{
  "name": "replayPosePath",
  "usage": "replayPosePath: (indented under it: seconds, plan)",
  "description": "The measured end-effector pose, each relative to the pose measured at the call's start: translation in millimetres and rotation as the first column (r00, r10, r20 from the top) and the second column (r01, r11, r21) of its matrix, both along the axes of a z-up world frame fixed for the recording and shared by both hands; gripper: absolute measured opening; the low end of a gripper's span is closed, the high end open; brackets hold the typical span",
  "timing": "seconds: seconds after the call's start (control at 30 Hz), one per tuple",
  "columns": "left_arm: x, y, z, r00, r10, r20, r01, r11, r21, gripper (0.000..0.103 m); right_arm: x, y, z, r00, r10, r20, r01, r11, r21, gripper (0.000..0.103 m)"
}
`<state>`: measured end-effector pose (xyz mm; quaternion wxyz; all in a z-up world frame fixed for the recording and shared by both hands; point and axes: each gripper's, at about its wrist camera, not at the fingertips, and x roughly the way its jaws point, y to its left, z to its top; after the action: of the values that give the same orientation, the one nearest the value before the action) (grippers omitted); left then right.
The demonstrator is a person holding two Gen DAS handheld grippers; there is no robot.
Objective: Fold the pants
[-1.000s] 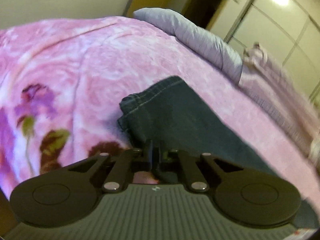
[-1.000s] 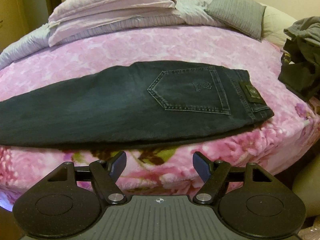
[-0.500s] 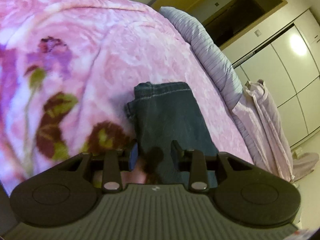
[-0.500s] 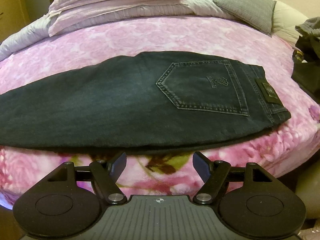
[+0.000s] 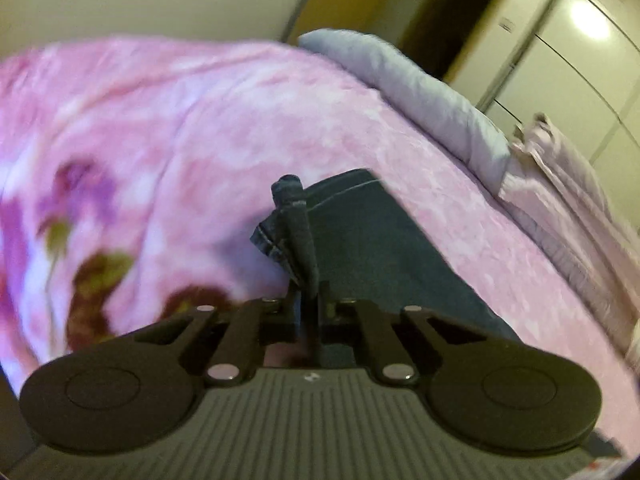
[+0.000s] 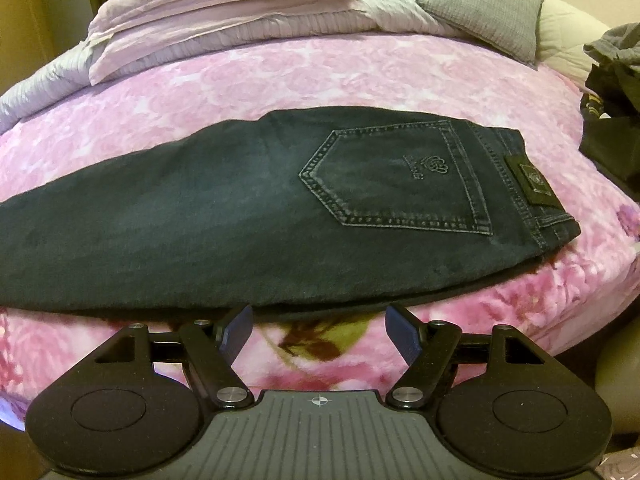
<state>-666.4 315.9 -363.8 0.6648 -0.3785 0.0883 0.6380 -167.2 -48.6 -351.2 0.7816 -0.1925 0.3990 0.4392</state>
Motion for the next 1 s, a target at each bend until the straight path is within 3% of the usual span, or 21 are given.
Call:
replayPosePath:
  seconds: [0.07,0.13,0.17,0.23,0.3,0.4,0.47,0.5,0.57,0.6,0.63,0.7,0.73,0.8,0.83,0.9,1.0]
  plan:
    - [17,-1,14,0.998,-0.014,-0.067,0.016,0.999,0.033,0.003,3,-6,2,1.0,-0.01,0.002,0.01,1.0,0.012,0.07]
    - [46,-6,34,0.98,-0.048,-0.193,0.067,0.993,0.092,0.003,9,-14,4,1.0,-0.029,0.001,0.029,0.999,0.025,0.07]
    - [65,-11,45,0.955,-0.08,-0.286,0.12,0.985,0.126,0.003,12,-19,4,0.999,-0.044,-0.002,0.044,0.999,0.029,0.07]
    - [114,-32,65,0.862,-0.156,-0.482,0.283,0.938,0.201,0.003,20,-30,3,0.997,-0.076,-0.007,0.076,0.996,0.036,0.07]
    - [161,-59,81,0.788,-0.253,-0.562,0.449,0.861,0.241,0.003,30,-41,1,0.993,-0.114,-0.015,0.115,0.993,0.041,0.07]
    - [219,-99,91,0.729,-0.387,-0.564,0.604,0.752,0.265,0.003,44,-57,0,0.986,-0.164,-0.032,0.165,0.985,0.057,0.07]
    - [257,-132,85,0.675,-0.488,-0.554,0.698,0.665,0.265,0.003,51,-66,1,0.981,-0.188,-0.041,0.19,0.979,0.067,0.07]
    - [278,-153,77,0.628,-0.553,-0.548,0.754,0.607,0.253,0.003,54,-70,2,0.979,-0.198,-0.044,0.201,0.977,0.076,0.07]
    - [310,-185,52,0.537,-0.647,-0.542,0.83,0.519,0.202,0.005,60,-77,3,0.976,-0.214,-0.052,0.217,0.972,0.088,0.07]
    - [329,-199,31,0.468,-0.7,-0.54,0.87,0.471,0.144,0.008,62,-79,2,0.973,-0.222,-0.059,0.227,0.969,0.092,0.07]
    - [344,-209,8,0.409,-0.746,-0.525,0.896,0.437,0.077,0.011,64,-80,2,0.971,-0.227,-0.072,0.234,0.968,0.096,0.07]
    - [362,-219,-26,0.339,-0.816,-0.469,0.913,0.405,-0.045,0.011,66,-81,0,0.968,-0.227,-0.104,0.238,0.965,0.113,0.07]
    - [359,-225,-31,0.372,-0.793,-0.482,0.904,0.427,-0.003,0.009,66,-80,0,0.967,-0.224,-0.123,0.239,0.962,0.128,0.07]
    - [355,-225,-25,0.373,-0.814,-0.445,0.908,0.419,-0.005,0.018,65,-77,0,0.966,-0.203,-0.161,0.231,0.957,0.176,0.07]
    - [350,-221,-18,0.387,-0.831,-0.399,0.905,0.425,-0.008,0.024,64,-75,0,0.965,-0.186,-0.187,0.224,0.952,0.208,0.07]
    - [334,-207,-1,0.433,-0.851,-0.298,0.895,0.446,0.026,0.026,59,-65,0,0.956,-0.142,-0.256,0.213,0.938,0.275,0.07]
    - [308,-193,23,0.49,-0.838,-0.239,0.87,0.488,0.072,0.027,48,-39,-7,0.917,-0.001,-0.399,0.174,0.901,0.397,0.07]
